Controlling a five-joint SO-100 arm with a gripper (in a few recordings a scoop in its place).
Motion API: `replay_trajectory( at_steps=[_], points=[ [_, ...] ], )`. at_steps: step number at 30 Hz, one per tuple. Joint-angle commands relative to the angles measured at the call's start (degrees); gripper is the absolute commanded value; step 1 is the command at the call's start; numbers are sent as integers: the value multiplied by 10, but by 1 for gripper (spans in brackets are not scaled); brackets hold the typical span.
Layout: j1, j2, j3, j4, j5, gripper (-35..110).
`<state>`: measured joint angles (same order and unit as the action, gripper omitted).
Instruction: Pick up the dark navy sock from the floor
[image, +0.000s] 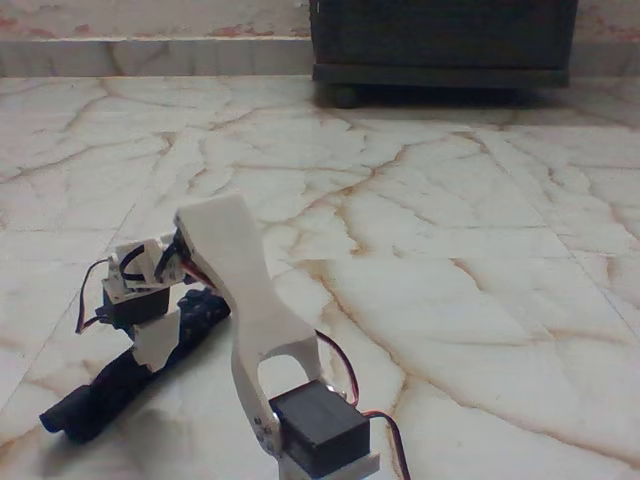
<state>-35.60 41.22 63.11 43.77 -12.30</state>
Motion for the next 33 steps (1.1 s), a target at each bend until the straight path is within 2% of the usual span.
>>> replay_trajectory(
  at_steps=[1, 2, 8, 22, 27, 33],
  points=[
    [-4, -14, -22, -24, 0, 13],
    [-4, -35, -11, -59, -3, 12],
    [-17, -101, -34, -122, -4, 12],
    [-9, -121, -45, -166, -1, 2],
    [0, -94, -7, -192, -6, 0],
    [19, 69, 144, -207, -47, 0]
  ],
)
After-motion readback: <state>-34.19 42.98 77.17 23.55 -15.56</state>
